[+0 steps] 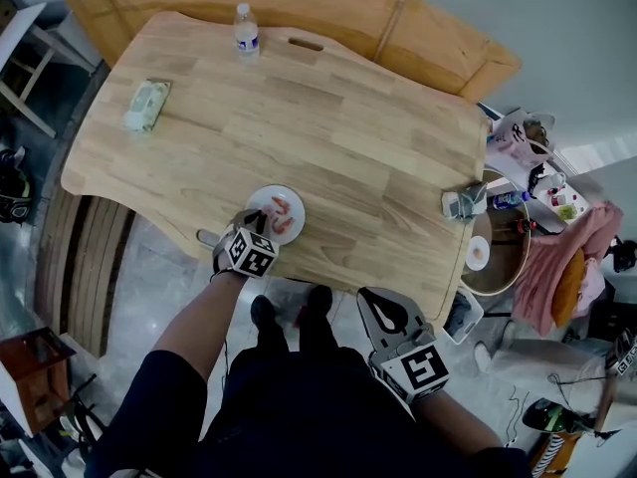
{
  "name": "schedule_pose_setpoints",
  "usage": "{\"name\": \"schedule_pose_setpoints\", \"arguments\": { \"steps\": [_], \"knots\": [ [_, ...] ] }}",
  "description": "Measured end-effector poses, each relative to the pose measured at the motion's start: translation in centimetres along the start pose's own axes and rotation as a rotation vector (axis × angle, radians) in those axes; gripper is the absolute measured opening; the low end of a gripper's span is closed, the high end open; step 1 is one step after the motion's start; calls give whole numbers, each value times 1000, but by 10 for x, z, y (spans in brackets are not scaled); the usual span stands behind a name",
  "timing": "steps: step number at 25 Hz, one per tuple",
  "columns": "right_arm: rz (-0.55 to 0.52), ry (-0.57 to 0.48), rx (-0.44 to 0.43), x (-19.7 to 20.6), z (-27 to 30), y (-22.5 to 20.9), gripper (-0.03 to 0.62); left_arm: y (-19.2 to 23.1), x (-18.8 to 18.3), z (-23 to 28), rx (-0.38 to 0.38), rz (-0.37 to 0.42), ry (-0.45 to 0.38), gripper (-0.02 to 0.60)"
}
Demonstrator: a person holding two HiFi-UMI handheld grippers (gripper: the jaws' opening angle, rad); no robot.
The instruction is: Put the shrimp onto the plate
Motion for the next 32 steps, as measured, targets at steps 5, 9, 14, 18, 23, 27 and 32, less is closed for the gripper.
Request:
{"name": "schedule_pose_setpoints", "arguments": {
  "steps": [5, 9, 14, 18, 23, 27, 32],
  "knots": [
    [2, -2, 6, -2, -3, 2, 9, 1, -2, -2, 18, -23, -11, 71],
    [-2, -4, -1, -4, -3, 5, 9, 4, -6, -7, 16, -35, -29, 78],
    [-1, -27, -10, -2, 0, 11, 9, 9, -14, -25, -9, -54, -88, 78],
    [10, -41, -14, -4, 3, 21, 9, 7, -25, -54, -18, -72, -167, 78],
    [3, -78, -34, -11, 7, 36, 9, -3, -39, -95, -12, -88, -247, 78],
    [-4, -96, -46, -14, 7, 47, 9, -16, -52, -128, 6, -89, -311, 78],
    [-10, -114, -60, -18, 8, 62, 9, -32, -71, -177, 49, -93, -388, 77]
  ]
}}
Point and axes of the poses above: the fingertips, and each gripper's own axes: z forward along the fingers, y to its left, x out of its underside, the point moved 8 cm from there along -z, backward along the fingers, and after that the axes turned 14 degrees about -y, right-handed, at the moved point
